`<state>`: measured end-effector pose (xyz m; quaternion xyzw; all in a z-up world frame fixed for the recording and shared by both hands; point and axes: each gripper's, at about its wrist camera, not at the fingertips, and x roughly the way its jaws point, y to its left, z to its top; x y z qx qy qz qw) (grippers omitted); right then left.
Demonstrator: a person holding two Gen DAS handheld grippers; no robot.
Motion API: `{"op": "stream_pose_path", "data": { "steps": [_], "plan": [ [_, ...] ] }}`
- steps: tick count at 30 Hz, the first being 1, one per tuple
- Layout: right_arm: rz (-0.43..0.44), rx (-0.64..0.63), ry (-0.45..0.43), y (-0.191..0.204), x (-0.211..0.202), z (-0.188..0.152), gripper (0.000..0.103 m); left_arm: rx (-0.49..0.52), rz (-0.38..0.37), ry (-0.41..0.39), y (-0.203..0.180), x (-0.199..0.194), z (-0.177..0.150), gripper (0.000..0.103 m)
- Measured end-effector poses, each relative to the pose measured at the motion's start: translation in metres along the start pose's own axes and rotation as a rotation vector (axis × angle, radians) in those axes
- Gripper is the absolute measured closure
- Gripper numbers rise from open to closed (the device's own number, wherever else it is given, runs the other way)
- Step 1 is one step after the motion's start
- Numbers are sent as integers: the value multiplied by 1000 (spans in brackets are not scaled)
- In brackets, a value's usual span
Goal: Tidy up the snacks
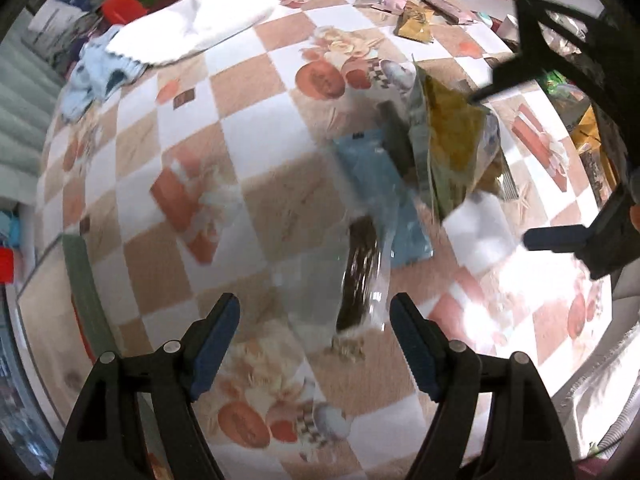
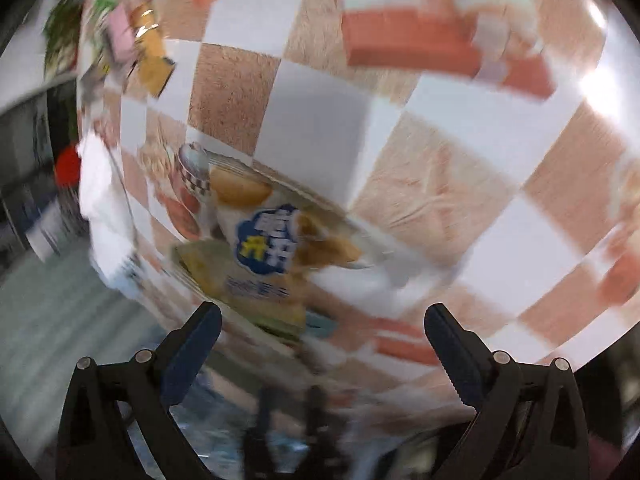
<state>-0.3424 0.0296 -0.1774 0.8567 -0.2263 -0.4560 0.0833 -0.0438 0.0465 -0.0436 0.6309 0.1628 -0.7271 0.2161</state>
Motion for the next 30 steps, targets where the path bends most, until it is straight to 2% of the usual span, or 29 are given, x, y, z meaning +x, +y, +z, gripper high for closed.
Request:
{"op": "stream_pose_path", "data": {
  "steps": [2, 4, 7, 9, 10, 11, 12, 13, 14, 19, 27, 29, 30],
  "plan": [
    [58, 50, 1, 1, 5, 0, 1, 1, 0, 12, 1, 2, 18, 22],
    [50, 71, -3, 3, 6, 3, 1, 4, 2, 35, 1, 11, 22, 22],
    [-41, 52, -14, 17, 22, -10, 1, 8, 9, 66, 8, 18, 18, 22],
    [-128, -19, -33, 26, 25, -16, 8, 5, 5, 85, 8, 25, 18, 24],
    [-166, -87, -36, 35, 28, -19, 13, 3, 1, 90, 7, 33, 25, 34],
    [-198, -142, -35, 42, 30, -20, 24, 4, -15, 101, 8, 35, 24, 42],
    [-224, -196, -35, 48, 31, -23, 29, 5, -24, 119, 8, 39, 25, 53],
    [-253, -244, -28, 53, 33, -27, 38, -1, -31, 124, 7, 40, 22, 53],
    [-287, -275, -28, 55, 35, -30, 38, -9, -40, 121, 9, 40, 23, 54],
    [-334, -418, -24, 50, 32, -48, 39, 4, -37, 118, 17, 38, 11, 55],
    [-518, -723, 68, 27, 57, -98, 39, -22, -39, 148, 38, 34, -47, 55],
    [-548, -781, 76, 20, 61, -112, 37, -37, -42, 156, 44, 34, -60, 54],
    [-557, -803, 74, 16, 61, -119, 35, -48, -45, 164, 48, 34, -65, 48]
  ]
}}
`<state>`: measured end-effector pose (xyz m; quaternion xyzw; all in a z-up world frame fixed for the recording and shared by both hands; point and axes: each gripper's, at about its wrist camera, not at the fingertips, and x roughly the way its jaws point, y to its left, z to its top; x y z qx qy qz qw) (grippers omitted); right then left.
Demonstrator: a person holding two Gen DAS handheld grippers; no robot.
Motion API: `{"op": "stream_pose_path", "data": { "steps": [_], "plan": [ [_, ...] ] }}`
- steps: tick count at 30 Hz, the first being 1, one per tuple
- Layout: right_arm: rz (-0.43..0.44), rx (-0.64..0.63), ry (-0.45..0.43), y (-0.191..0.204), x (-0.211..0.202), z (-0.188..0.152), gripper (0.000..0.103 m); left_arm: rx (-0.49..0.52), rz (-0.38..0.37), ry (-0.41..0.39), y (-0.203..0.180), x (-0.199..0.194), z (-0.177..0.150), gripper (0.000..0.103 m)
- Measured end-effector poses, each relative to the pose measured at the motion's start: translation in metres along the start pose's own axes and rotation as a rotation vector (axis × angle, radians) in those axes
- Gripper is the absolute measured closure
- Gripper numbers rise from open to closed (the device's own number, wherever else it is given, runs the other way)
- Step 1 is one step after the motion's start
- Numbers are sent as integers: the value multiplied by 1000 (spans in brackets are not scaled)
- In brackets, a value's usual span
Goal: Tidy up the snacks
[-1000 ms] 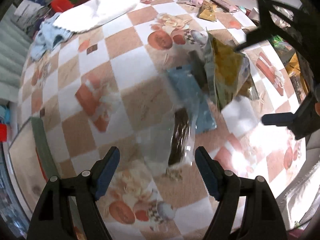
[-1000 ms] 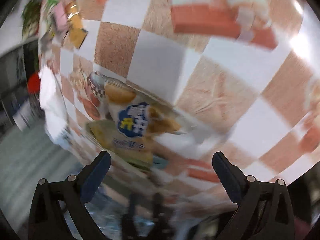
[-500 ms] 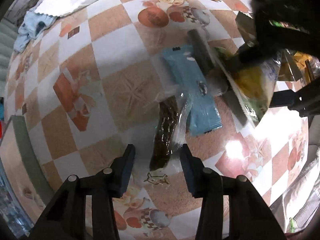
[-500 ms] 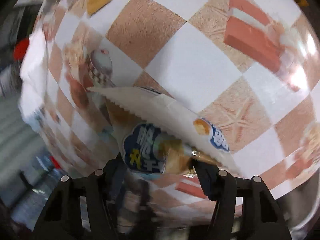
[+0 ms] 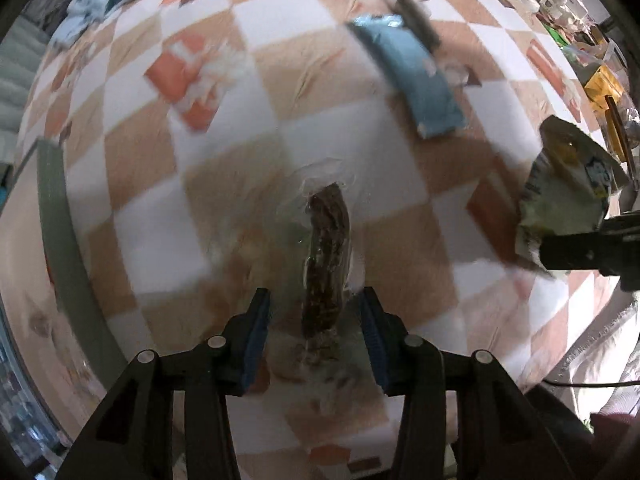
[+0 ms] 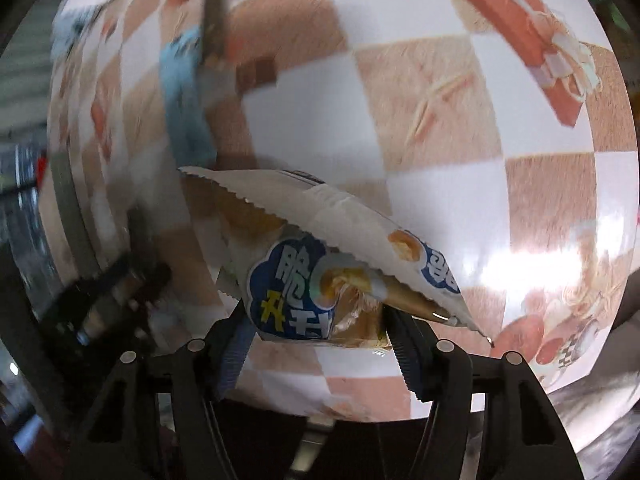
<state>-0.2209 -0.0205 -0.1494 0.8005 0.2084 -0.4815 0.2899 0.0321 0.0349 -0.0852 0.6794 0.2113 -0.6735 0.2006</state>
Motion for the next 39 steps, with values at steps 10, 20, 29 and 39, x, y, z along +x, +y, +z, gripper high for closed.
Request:
{"op": "stream_pose_path", "data": {
  "steps": [10, 20, 29, 39],
  "plan": [
    [46, 171, -82, -16, -13, -19, 20, -97, -5, -10, 35, -14, -23, 24],
    [154, 394, -127, -73, -28, -25, 12, -76, 24, -27, 41, -25, 21, 24],
    [143, 474, -144, -77, -29, -19, 0, -52, 46, -1, 23, -10, 41, 23],
    [4, 405, -89, -55, 5, 9, 0, -81, 53, 30, 33, 20, 58, 22]
  ]
}}
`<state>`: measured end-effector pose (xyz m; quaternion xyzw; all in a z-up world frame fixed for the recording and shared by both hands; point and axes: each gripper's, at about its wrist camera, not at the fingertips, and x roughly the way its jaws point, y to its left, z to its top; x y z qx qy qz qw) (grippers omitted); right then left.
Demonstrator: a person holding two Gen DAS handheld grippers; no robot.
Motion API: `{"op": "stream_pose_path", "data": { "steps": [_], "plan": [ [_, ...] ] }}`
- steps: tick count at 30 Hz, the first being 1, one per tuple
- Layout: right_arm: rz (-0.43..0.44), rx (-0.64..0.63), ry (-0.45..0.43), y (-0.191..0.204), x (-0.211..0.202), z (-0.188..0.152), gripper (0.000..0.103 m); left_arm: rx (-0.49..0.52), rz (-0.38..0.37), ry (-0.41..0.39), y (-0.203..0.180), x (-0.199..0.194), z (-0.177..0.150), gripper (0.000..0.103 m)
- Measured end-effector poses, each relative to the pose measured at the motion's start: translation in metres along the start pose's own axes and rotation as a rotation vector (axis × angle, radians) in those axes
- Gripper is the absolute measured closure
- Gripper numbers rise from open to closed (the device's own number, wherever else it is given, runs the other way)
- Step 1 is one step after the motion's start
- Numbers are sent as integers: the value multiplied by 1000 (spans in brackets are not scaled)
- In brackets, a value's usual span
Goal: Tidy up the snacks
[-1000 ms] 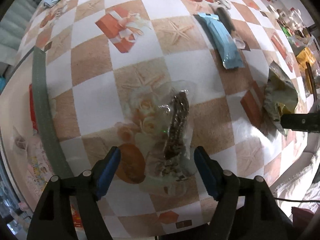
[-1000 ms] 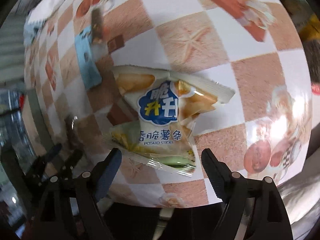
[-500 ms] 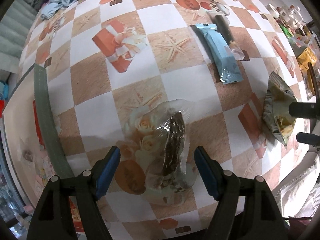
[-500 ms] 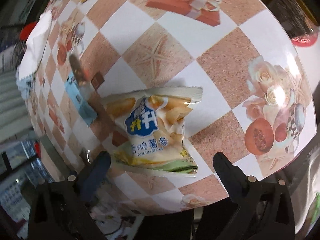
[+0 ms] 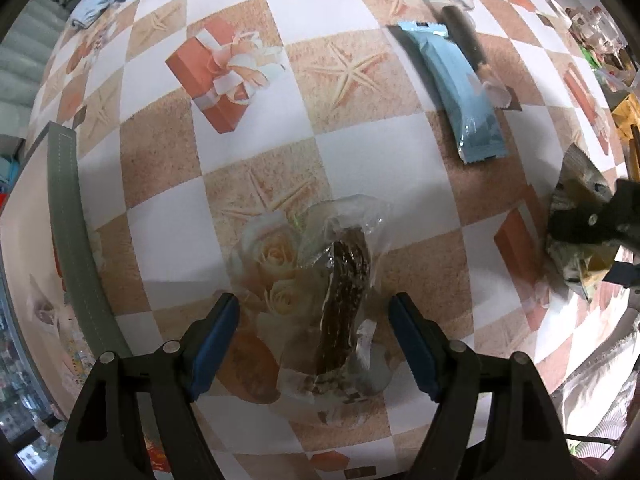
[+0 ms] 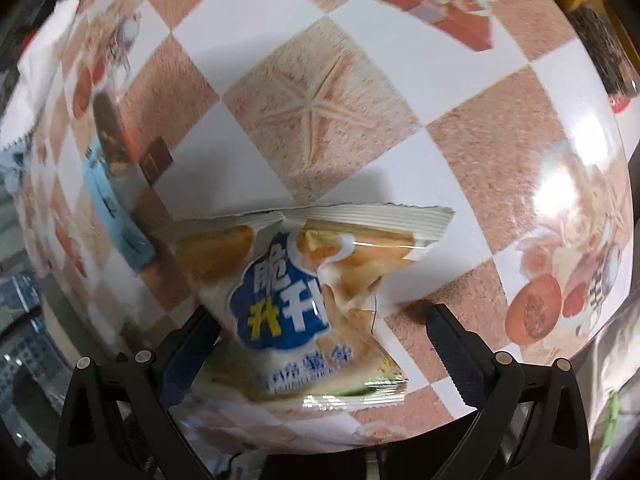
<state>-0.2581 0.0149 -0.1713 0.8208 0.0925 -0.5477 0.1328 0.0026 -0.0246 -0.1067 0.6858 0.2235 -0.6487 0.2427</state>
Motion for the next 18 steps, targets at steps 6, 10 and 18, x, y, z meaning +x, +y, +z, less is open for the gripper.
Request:
{"op": "stream_pose_path", "data": {
  "steps": [6, 10, 18],
  "plan": [
    [-166, -140, 33, 28, 14, -5, 0, -15, -1, 7, 2, 13, 4, 9],
    [-208, -208, 50, 40, 20, -8, 0, -19, -3, 15, 11, 26, -1, 4],
    [-200, -216, -45, 42, 16, -26, 0, -24, -23, 17, 11, 30, 5, 3]
  ]
}}
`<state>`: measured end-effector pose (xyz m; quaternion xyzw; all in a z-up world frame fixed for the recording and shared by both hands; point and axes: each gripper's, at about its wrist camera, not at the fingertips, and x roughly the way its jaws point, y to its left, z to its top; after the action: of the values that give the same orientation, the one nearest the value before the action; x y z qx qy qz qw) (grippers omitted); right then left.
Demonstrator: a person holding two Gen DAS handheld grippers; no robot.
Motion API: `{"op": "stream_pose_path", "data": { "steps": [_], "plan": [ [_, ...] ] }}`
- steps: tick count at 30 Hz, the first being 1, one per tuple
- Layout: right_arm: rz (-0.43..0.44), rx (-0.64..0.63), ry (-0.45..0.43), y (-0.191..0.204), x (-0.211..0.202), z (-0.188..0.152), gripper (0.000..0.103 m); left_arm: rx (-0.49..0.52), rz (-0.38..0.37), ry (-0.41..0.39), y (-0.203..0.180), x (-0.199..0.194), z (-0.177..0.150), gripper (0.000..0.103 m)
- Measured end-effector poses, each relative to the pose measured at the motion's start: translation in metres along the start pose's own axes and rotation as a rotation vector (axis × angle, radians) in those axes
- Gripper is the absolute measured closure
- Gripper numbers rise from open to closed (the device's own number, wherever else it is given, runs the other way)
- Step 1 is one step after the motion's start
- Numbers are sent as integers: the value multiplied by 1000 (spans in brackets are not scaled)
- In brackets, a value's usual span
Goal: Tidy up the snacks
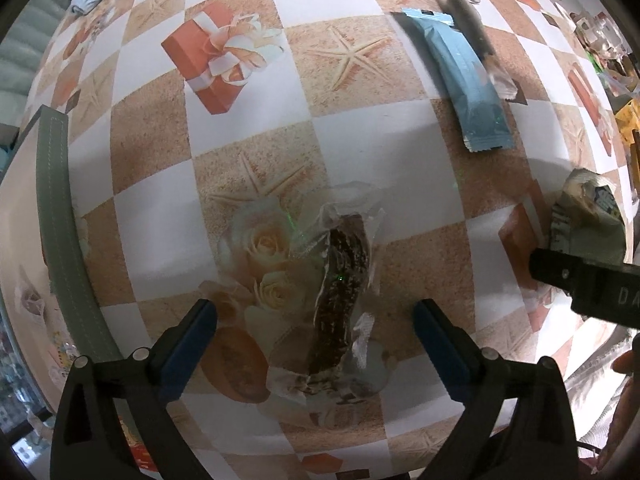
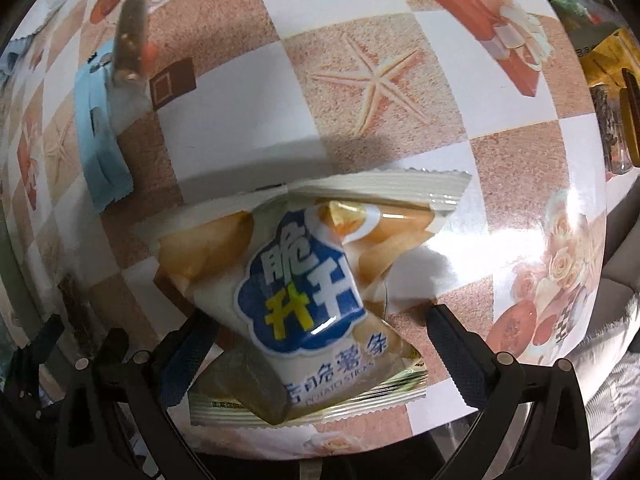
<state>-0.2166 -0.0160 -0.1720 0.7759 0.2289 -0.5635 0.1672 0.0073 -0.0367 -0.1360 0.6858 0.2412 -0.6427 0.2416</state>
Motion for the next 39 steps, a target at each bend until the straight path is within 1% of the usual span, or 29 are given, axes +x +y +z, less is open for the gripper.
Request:
{"op": "stream_pose_path", "data": {
  "steps": [1, 4, 5, 8, 10, 12, 13, 14, 16, 17, 19, 20, 23, 29, 34, 35, 39],
  "plan": [
    [-1, -7, -2, -1, 0, -6, 0, -2, -3, 0, 3, 0, 2, 3],
    [-3, -16, 25, 2, 2, -6, 0, -1, -6, -3, 7, -2, 0, 3],
    [-3, -17, 38, 3, 3, -4, 0, 3, -5, -4, 6, -1, -8, 3],
    [-7, -33, 69, 7, 3, 4, 0, 16, 1, -1, 6, -1, -8, 3],
    [-17, -56, 72, 12, 4, 4, 1, 29, 7, -2, -3, -6, -8, 6],
    [-22, -73, 67, 15, 4, 2, 7, 47, 9, -7, -9, -11, -9, 11],
    [-23, -79, 62, 16, 5, -2, 11, 56, 8, -9, -10, -14, -9, 16],
    [-17, -88, 60, 16, 3, -6, 13, 63, 0, -10, -11, -17, -10, 19],
    [-1, -98, 63, 12, 1, -10, 14, 74, -12, -11, -13, -22, -10, 35],
    [14, -100, 65, 12, 0, -14, 15, 82, -11, -13, -15, -24, -11, 39],
    [33, -102, 66, 10, -3, -25, 16, 98, -9, -14, -16, -26, -12, 58],
    [41, -105, 65, 9, -4, -29, 18, 102, -8, -10, -17, -29, -13, 58],
    [67, -122, 58, 7, -9, -42, 19, 98, 3, -6, -14, -30, -18, 59],
    [140, -102, 53, -4, -18, -63, 19, 52, -18, -9, -1, -34, -32, 59],
    [141, -88, 59, -14, -21, -76, 18, 44, -23, -22, 4, -40, -42, 59],
    [141, -88, 62, -21, -21, -71, 19, 40, -24, -24, 6, -41, -42, 59],
    [134, -98, 69, -23, -22, -79, 18, 31, -29, -30, 9, -44, -47, 59]
  ]
}}
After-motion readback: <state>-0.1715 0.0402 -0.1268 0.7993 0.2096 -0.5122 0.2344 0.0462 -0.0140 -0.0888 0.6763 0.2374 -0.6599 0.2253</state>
